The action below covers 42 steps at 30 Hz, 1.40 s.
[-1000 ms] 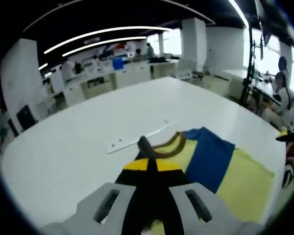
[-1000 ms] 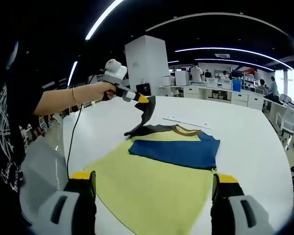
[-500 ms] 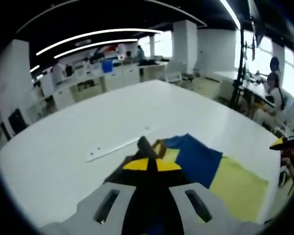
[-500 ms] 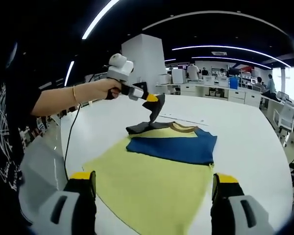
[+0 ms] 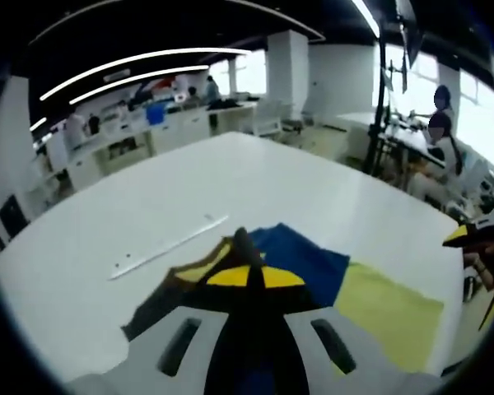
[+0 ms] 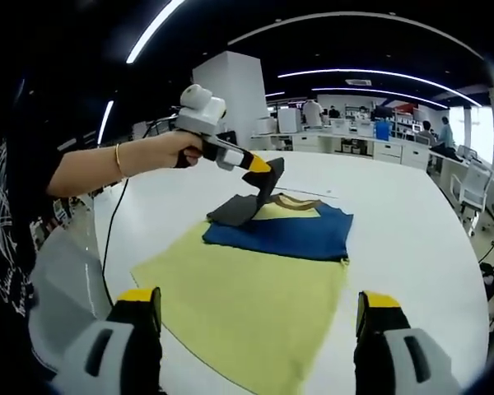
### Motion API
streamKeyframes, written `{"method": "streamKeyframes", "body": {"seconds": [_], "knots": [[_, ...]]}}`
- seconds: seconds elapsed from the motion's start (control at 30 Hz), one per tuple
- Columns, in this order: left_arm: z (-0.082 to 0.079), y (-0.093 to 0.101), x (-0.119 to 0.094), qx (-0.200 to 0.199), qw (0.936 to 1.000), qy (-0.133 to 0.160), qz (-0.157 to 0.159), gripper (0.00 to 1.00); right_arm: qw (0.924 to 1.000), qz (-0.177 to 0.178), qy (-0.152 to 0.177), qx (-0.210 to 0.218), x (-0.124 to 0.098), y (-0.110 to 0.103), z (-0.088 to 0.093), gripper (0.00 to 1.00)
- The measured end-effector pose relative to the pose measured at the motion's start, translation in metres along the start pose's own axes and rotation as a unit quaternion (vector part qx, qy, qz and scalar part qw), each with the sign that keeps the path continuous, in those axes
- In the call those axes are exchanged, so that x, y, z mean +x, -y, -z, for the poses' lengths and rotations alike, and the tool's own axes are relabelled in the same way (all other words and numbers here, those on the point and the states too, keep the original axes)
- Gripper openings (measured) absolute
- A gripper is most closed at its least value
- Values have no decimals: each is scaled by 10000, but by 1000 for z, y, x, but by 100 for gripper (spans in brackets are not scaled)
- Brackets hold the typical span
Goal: Fold the garment on the visible template until the final outline fits inside the template.
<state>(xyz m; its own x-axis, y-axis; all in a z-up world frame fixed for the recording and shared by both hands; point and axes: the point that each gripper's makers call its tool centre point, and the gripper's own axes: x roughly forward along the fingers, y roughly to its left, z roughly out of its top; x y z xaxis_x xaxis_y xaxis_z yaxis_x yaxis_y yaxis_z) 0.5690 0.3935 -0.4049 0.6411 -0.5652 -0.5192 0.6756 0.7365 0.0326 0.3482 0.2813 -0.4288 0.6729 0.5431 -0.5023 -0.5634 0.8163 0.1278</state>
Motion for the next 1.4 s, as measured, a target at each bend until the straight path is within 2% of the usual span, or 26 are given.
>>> {"method": "streamKeyframes", "body": {"seconds": [0.57,0.7,0.97,1.1,1.23,1.33,1.4], "knots": [[23,66,14,305,9966,-27,763,0,9999,34,-120,116,1,4,13,100],[29,78,17,349,9957,-63,850,0,9998,49,-167,137,0,5,16,100],[39,94,28,349,9946,-146,971,0,9996,38,-239,136,-1,2,21,100],[47,96,36,441,9942,-238,953,0,9995,64,-271,125,-1,4,24,100],[61,103,46,369,9925,-442,1080,1,9995,89,-280,139,-1,5,26,100],[65,106,51,303,9924,-459,1102,2,9994,132,-288,162,0,7,27,100],[68,111,54,28,9921,-507,1145,3,9993,178,-240,211,1,10,25,100]]}}
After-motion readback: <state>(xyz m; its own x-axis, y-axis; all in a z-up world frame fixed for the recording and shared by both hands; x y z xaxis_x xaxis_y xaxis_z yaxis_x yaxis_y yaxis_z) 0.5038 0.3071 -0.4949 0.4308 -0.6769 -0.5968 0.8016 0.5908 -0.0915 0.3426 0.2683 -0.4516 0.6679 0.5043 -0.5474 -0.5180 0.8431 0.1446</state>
